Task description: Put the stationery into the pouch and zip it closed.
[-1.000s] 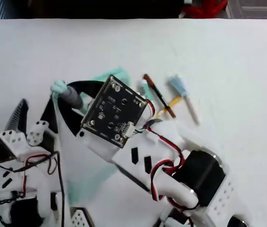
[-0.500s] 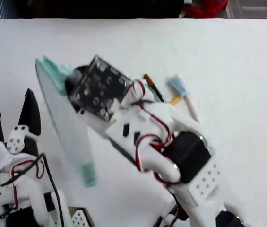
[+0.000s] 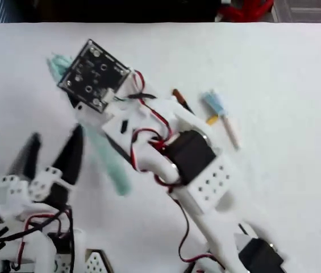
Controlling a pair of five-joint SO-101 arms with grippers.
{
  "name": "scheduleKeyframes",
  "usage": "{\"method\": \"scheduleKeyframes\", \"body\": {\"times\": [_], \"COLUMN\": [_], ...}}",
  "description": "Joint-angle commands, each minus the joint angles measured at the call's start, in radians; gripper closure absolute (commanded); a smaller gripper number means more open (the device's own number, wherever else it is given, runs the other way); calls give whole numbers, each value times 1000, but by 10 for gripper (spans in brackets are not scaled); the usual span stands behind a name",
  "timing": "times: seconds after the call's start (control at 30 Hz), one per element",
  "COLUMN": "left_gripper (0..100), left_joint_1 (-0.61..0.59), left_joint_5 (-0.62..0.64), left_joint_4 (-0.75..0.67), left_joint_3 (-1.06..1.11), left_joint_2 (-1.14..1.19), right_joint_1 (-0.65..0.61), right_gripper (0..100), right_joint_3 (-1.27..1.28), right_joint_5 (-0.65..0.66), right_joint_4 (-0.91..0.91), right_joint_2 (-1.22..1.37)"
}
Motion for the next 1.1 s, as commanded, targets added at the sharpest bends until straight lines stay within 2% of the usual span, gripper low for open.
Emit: {"method": "scheduleKeyframes", "body": {"times": [0.0, 0.17, 0.33, 0.57, 0.67, 0.83, 1.03, 1.07], "left_gripper": [690, 687, 690, 691, 691, 691, 689, 689], "left_joint_1": [128, 134, 58, 27, 25, 13, -76, -84], "left_joint_5": [14, -2, -32, -31, -31, -37, -46, -80], "left_joint_4": [12, -14, -190, -278, -279, -295, -287, -284], "left_joint_3": [-35, 49, 221, 239, 239, 239, 241, 245], "left_joint_2": [-1, 1, 1, 1, 1, 1, 1, 1], "right_joint_1": [10, 4, -84, -173, -200, -196, -125, -120], "right_gripper": [981, 981, 981, 981, 981, 981, 981, 981], "right_joint_3": [-29, -60, -173, -198, -219, -249, -249, -249], "right_joint_5": [14, 11, 9, 8, -34, -57, -55, -55], "right_joint_4": [-73, -79, -4, 50, 88, 143, 236, 248], "right_joint_2": [5, 12, 16, 10, 8, 7, -31, -36]}}
